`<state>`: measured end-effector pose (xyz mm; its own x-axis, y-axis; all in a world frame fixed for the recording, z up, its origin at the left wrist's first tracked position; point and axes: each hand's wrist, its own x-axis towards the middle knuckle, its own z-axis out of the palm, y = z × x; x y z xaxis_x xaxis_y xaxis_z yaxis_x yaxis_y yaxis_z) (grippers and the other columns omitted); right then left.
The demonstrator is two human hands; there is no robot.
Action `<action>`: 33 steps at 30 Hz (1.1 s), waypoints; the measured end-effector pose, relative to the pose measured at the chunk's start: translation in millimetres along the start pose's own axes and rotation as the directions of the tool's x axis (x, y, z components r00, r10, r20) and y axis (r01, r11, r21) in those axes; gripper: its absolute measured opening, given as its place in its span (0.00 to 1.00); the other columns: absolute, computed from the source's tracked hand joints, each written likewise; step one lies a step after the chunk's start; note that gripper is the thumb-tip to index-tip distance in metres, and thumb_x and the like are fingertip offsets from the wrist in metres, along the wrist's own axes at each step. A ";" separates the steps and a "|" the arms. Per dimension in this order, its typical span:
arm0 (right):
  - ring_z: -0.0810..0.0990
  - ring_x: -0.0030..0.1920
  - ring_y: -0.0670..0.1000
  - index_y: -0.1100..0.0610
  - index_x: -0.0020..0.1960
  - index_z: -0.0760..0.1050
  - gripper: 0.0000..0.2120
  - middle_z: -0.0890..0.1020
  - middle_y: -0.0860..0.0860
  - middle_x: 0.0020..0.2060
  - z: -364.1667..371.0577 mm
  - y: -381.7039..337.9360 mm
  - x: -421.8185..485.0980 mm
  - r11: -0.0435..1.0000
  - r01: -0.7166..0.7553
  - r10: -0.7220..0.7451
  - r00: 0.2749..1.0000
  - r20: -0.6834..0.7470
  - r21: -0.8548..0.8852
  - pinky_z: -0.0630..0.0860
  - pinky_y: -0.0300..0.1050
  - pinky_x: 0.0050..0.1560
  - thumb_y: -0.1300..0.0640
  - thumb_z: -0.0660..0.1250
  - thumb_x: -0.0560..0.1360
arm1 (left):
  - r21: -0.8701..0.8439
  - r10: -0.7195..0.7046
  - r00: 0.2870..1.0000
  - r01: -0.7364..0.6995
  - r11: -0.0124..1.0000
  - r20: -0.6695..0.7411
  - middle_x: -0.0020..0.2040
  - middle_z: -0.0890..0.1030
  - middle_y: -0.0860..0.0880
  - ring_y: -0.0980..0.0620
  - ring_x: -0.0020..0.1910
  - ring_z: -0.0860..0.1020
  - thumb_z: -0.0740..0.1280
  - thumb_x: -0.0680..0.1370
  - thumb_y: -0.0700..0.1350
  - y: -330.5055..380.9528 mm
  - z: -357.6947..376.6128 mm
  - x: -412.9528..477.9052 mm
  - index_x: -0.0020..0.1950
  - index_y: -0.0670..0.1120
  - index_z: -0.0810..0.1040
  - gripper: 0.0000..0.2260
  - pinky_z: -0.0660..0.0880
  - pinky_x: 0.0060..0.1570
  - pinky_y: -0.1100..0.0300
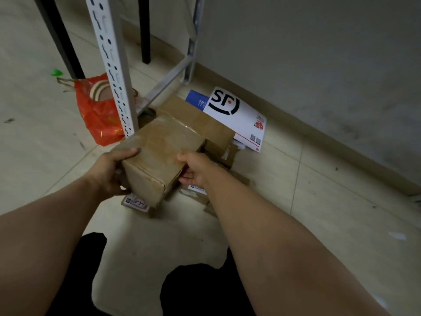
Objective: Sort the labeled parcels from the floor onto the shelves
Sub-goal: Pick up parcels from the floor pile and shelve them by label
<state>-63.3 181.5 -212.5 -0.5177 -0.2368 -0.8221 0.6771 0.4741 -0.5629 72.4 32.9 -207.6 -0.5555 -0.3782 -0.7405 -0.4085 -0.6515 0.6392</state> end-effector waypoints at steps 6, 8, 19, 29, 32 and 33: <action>0.79 0.62 0.58 0.58 0.68 0.71 0.17 0.79 0.60 0.63 0.1 -1.6 -19.2 0.998 -0.004 -0.002 0.997 0.082 0.070 0.79 0.53 0.55 0.57 0.66 0.80 | 0.042 0.118 0.991 -0.115 0.992 -0.068 0.50 0.80 0.50 0.48 0.49 0.76 0.71 0.71 0.45 15.3 1.6 -22.2 0.60 0.51 0.76 0.18 0.72 0.53 0.47; 0.79 0.61 0.58 0.59 0.65 0.72 0.15 0.80 0.61 0.59 -2.7 -1.5 -23.5 0.996 -0.012 0.002 0.993 0.119 0.084 0.78 0.53 0.59 0.57 0.66 0.80 | 0.043 0.195 0.979 -0.193 0.980 -0.062 0.47 0.81 0.51 0.51 0.45 0.78 0.70 0.72 0.42 20.9 3.9 -25.9 0.54 0.51 0.78 0.12 0.71 0.42 0.55; 0.80 0.57 0.61 0.55 0.63 0.72 0.38 0.81 0.60 0.56 -50.0 -21.9 -43.0 0.888 0.075 -0.089 0.996 0.011 0.454 0.80 0.57 0.53 0.25 0.64 0.70 | 0.058 0.504 0.833 -0.528 0.847 0.229 0.67 0.74 0.45 0.44 0.62 0.75 0.77 0.54 0.38 57.2 -2.5 -43.0 0.76 0.58 0.58 0.54 0.77 0.54 0.49; 0.81 0.54 0.61 0.54 0.51 0.80 0.21 0.86 0.59 0.47 -82.3 -8.6 -58.3 0.902 0.078 -0.112 0.992 0.055 0.424 0.77 0.61 0.62 0.36 0.66 0.76 | -0.285 0.451 0.831 -0.369 0.885 0.326 0.63 0.78 0.43 0.44 0.60 0.79 0.61 0.77 0.66 63.0 22.4 -49.8 0.69 0.47 0.74 0.29 0.74 0.62 0.44; 0.82 0.57 0.61 0.53 0.53 0.82 0.20 0.87 0.58 0.48 -77.4 -14.5 -62.2 0.877 0.166 -0.225 0.971 0.080 0.450 0.76 0.63 0.63 0.37 0.66 0.76 | -0.419 0.276 0.944 -0.179 0.890 0.183 0.62 0.82 0.41 0.40 0.60 0.81 0.56 0.77 0.70 67.2 29.0 -47.7 0.68 0.46 0.77 0.34 0.75 0.61 0.42; 0.81 0.59 0.62 0.53 0.55 0.81 0.20 0.86 0.59 0.53 -75.9 -17.1 -62.3 0.869 0.192 -0.254 0.964 0.077 0.456 0.75 0.65 0.64 0.37 0.66 0.76 | -0.455 0.195 0.967 -0.103 0.885 0.161 0.59 0.83 0.42 0.40 0.58 0.82 0.56 0.76 0.71 68.2 28.8 -45.9 0.66 0.47 0.79 0.34 0.75 0.61 0.42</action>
<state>-82.3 252.5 -145.1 -0.6305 -0.4142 -0.6564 0.7274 -0.0204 -0.6859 49.2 24.8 -124.0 -0.7339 -0.3872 -0.5581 0.0253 -0.8366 0.5472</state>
